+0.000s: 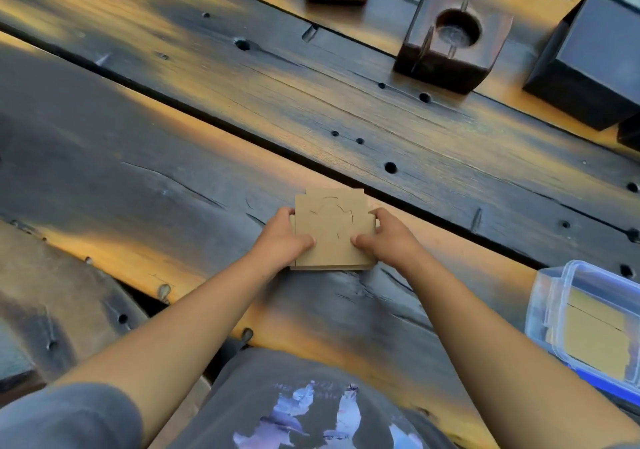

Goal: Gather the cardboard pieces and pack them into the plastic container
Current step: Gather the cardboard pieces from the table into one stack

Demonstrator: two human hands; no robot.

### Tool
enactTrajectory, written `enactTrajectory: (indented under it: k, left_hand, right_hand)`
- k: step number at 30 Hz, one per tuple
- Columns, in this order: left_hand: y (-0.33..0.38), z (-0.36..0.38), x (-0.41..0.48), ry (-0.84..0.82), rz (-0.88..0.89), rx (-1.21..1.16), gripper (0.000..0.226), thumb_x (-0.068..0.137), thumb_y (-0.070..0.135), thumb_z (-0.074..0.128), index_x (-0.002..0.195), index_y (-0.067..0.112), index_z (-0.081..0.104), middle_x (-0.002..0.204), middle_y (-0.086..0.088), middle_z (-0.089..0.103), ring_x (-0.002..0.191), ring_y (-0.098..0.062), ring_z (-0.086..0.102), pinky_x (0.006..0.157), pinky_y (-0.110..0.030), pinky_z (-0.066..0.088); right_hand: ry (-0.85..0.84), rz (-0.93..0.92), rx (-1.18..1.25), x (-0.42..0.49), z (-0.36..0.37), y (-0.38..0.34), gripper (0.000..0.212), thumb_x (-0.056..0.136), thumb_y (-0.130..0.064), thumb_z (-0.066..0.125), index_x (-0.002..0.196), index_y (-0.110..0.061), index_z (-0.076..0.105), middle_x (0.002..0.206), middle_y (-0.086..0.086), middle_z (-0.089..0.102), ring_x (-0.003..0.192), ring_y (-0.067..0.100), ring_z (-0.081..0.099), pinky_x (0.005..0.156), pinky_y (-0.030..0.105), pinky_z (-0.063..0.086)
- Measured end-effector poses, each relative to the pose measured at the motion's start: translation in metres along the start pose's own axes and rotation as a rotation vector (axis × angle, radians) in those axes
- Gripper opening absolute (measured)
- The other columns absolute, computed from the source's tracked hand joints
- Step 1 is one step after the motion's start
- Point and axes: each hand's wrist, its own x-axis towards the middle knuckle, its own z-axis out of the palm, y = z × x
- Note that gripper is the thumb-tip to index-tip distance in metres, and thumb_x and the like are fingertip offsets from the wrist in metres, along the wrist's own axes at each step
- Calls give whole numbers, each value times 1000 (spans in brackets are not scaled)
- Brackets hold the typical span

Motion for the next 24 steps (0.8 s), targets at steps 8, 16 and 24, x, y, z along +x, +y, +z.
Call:
enactTrajectory:
  k: [8, 16, 24]
  left_hand:
    - [19, 15, 38, 15, -27, 75, 66, 75, 21, 76, 133, 15, 45, 130, -10, 59, 115, -27, 59, 100, -41, 50]
    - [18, 20, 49, 37, -93, 145, 67, 74, 25, 73, 134, 21, 42, 133, -12, 47, 117, -30, 54, 102, -44, 48]
    - [21, 23, 48, 52, -138, 61, 67, 71, 26, 74, 130, 20, 42, 128, -10, 55, 110, -30, 59, 95, -46, 53]
  right_hand:
    - [47, 68, -59, 38, -8, -13, 64, 77, -31, 75, 133, -20, 47, 128, 9, 56, 110, 27, 57, 90, 37, 48]
    - [72, 77, -44, 48, -2, -2, 69, 73, -31, 79, 134, -19, 47, 125, 7, 60, 108, 26, 59, 86, 35, 49]
    - [96, 170, -5, 47, -1, -3, 76, 71, -35, 81, 133, -15, 41, 132, 12, 48, 114, 31, 54, 93, 42, 48]
